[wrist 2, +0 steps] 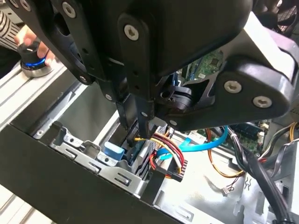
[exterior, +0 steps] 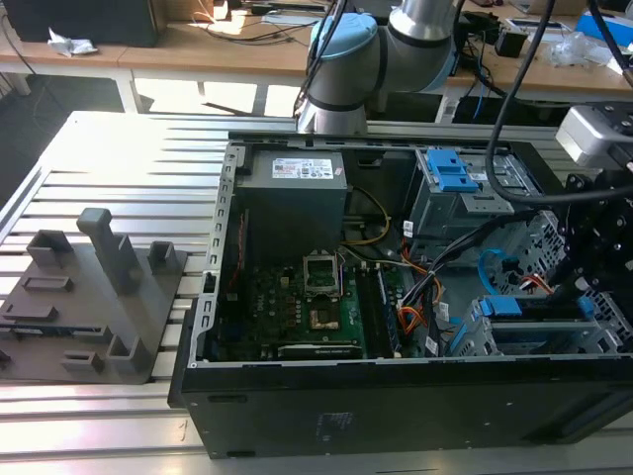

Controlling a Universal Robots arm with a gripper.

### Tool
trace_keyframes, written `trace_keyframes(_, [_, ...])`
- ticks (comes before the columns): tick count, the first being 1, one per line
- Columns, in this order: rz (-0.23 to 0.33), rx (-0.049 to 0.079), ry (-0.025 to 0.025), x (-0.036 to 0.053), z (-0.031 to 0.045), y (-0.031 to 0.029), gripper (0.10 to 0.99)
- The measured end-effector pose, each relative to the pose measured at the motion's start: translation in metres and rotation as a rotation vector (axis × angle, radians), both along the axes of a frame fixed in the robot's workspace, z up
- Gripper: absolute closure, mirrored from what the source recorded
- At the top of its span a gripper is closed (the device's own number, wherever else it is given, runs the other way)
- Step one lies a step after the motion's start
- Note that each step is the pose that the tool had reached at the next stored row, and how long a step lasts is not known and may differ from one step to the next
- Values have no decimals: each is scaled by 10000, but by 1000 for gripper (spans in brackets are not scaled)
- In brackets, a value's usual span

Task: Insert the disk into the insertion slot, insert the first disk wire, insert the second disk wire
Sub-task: 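Insert the first disk wire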

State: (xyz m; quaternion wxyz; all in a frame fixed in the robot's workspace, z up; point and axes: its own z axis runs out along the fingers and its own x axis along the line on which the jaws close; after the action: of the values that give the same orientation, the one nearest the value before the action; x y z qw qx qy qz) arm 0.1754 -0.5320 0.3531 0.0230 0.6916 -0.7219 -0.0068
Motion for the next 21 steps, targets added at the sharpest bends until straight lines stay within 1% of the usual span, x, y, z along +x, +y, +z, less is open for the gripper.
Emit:
trace_keyframes(3, [0, -1, 0, 0, 85, 1, 851])
trace_keyframes(4, [0, 0, -1, 0, 119, 0, 980])
trace_keyframes(6, [0, -1, 0, 0, 150, 1, 980])
trace_keyframes(7, [0, -1, 0, 0, 186, 1, 980])
trace_keyframes(15, [0, 1, 0, 0, 275, 2, 980])
trace_keyframes(21, [0, 0, 0, 0, 285, 3, 980])
